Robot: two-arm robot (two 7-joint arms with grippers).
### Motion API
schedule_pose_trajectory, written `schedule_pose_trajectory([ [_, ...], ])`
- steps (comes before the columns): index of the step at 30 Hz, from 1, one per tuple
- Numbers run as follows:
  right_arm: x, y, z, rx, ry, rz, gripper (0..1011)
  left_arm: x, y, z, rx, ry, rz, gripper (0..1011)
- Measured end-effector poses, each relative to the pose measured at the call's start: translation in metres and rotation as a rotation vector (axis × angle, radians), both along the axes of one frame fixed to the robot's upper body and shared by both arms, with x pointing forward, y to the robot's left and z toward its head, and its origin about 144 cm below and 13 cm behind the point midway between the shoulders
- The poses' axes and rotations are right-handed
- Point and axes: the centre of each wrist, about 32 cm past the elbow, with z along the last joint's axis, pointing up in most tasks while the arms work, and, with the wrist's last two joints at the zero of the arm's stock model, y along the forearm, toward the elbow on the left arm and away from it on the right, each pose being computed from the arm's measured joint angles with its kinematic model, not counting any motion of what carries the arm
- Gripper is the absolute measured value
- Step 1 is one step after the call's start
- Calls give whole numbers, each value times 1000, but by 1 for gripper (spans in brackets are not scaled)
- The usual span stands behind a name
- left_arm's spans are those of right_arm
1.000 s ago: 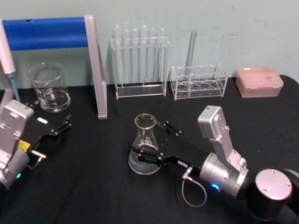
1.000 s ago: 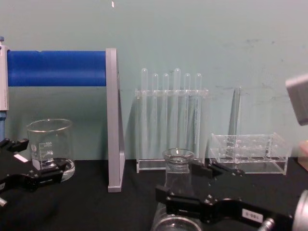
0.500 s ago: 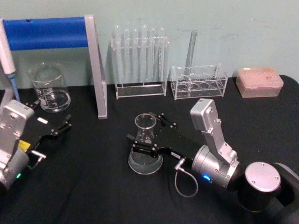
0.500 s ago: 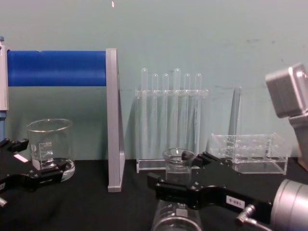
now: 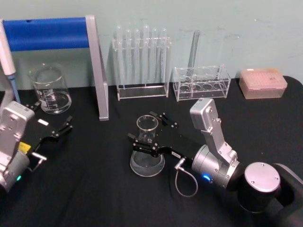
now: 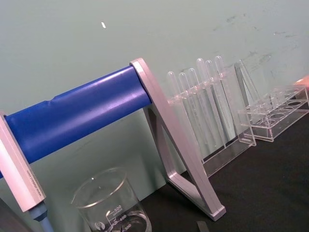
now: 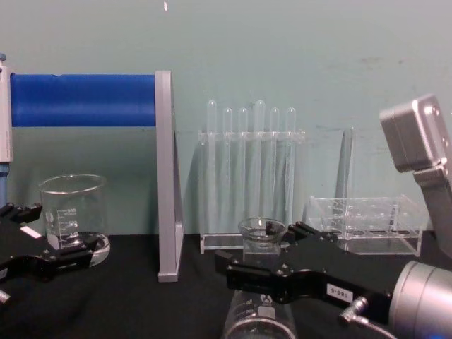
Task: Grasp the erlenmeyer flask with one hand, shake it three times, then place it back.
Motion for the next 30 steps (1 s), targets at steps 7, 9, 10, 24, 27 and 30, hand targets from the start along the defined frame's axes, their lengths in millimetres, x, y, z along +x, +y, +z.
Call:
schedule_pose_trajectory([
  [7,0,0,0,-1,0,-1,1000,0,0,0,0,0,0,1001],
  [9,0,0,0,-1,0,-1,1000,0,0,0,0,0,0,1001],
  [10,0,0,0,-1,0,-1,992,0,0,0,0,0,0,1001],
  [24,0,0,0,0,1,0,637,0,0,0,0,0,0,1001],
  [27,0,0,0,0,1,1,564,0,0,0,0,0,0,1001],
  [30,0,0,0,0,1,2,479,0,0,0,0,0,0,1001],
])
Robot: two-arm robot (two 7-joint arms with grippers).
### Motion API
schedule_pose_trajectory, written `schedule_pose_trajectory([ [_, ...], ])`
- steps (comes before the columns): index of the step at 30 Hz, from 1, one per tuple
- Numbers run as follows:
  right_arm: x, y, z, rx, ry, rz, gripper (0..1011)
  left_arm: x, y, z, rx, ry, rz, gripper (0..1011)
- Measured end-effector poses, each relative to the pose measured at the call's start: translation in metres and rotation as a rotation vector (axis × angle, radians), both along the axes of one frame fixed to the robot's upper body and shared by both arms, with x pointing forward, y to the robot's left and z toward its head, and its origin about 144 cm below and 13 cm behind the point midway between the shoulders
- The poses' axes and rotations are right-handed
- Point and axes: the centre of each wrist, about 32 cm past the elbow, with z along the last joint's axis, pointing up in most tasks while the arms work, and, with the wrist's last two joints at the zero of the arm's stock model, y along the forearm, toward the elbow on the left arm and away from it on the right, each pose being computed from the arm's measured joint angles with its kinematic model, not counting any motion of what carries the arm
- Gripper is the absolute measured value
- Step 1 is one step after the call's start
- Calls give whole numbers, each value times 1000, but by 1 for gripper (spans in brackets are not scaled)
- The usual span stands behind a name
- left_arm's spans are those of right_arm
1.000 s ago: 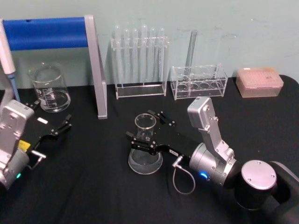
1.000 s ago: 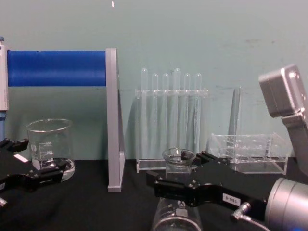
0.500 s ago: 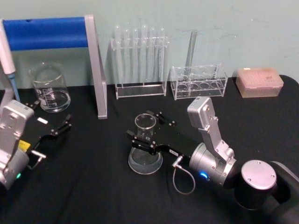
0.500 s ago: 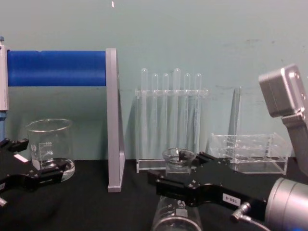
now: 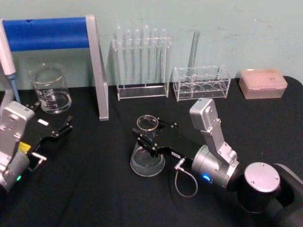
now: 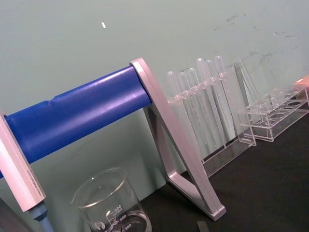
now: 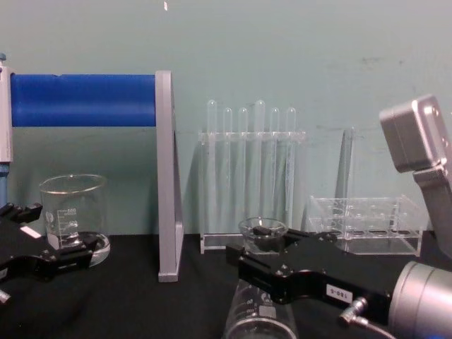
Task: Grasp the erlenmeyer flask with one hand, shake it three times, then place it back.
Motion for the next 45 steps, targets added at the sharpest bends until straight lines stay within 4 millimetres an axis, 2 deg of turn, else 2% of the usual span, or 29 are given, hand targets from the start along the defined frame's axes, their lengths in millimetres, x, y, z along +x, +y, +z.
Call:
schedule_pose_trajectory([
  [1,0,0,0,0,0,0,449,0,0,0,0,0,0,1001],
  [13,0,-1,2,-2,-8,1,449,0,0,0,0,0,0,1001],
  [32,1,-2,52,27,-85,-21,449,0,0,0,0,0,0,1001],
  [45,0,-1,56,33,-91,-31,449,0,0,0,0,0,0,1001],
])
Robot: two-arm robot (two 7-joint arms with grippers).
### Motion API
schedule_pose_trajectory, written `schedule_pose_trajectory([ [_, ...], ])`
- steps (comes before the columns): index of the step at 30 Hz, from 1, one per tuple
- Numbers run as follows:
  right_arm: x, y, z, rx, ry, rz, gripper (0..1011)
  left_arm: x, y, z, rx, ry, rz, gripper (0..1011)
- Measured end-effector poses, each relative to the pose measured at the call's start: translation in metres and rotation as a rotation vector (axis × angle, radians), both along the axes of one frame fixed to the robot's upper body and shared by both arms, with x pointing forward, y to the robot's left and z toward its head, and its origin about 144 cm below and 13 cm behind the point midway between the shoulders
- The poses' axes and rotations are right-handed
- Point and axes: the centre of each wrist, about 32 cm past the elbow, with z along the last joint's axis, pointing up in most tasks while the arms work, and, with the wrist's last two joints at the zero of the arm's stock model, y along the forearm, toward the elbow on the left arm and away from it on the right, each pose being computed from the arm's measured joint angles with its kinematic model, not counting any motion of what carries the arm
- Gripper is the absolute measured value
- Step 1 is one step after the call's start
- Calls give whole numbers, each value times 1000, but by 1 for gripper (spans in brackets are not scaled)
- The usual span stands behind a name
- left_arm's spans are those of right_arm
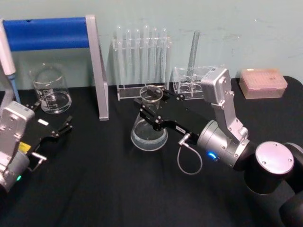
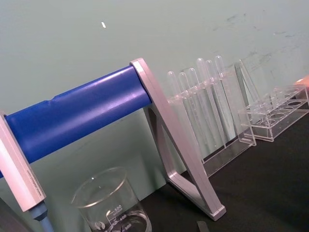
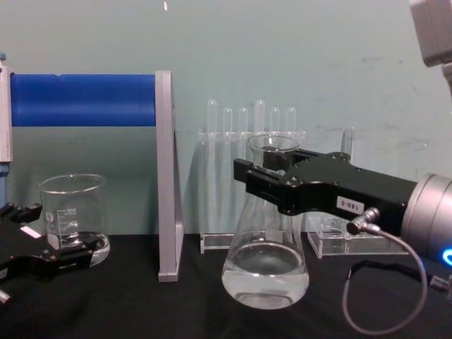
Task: Grasp the erlenmeyer flask with one hand, shake it three times, then place it back.
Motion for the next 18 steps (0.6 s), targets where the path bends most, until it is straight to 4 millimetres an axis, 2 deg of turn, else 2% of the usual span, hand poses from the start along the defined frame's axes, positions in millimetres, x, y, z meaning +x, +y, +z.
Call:
schedule_pose_trajectory([
  [18,0,3,-2,5,14,19,449,0,0,0,0,0,0,1001],
])
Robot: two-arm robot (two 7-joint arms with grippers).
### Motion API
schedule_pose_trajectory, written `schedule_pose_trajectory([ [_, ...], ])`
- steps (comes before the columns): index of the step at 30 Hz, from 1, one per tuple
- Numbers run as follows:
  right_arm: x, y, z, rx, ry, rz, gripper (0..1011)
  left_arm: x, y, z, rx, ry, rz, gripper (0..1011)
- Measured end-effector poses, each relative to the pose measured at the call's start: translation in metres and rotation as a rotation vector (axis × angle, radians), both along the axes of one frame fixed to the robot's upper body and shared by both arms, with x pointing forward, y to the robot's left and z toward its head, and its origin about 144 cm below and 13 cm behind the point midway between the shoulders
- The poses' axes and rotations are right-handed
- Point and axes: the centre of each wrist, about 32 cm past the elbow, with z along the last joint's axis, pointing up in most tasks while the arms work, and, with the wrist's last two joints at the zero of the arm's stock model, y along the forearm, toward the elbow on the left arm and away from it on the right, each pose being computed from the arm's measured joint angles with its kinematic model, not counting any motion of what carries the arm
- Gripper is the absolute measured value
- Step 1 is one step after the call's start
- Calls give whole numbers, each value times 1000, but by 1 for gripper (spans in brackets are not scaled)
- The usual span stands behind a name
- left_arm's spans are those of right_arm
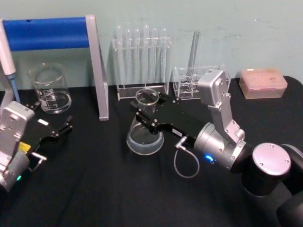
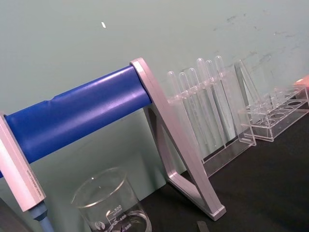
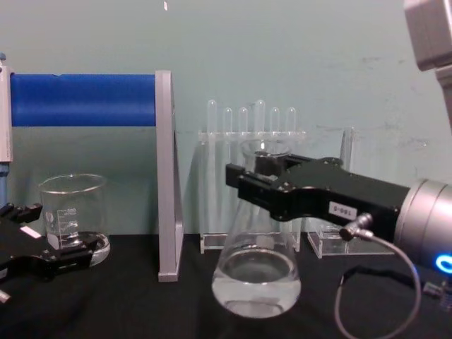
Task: Grasp the erlenmeyer flask with one hand, shake it three times, then place it back.
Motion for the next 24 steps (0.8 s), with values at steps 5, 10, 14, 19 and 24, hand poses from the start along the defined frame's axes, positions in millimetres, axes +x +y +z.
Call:
schedule_pose_trajectory([
  [5,-6,10,-2,5,13,59,449,0,0,0,0,0,0,1001],
  [10,-13,20,-3,12,26,120,449,0,0,0,0,0,0,1001],
  [14,-22,31,-3,16,35,189,449,0,0,0,0,0,0,1001],
  [19,-30,40,-3,17,44,256,449,0,0,0,0,0,0,1001],
  [24,-36,44,-3,15,49,296,449,0,0,0,0,0,0,1001],
])
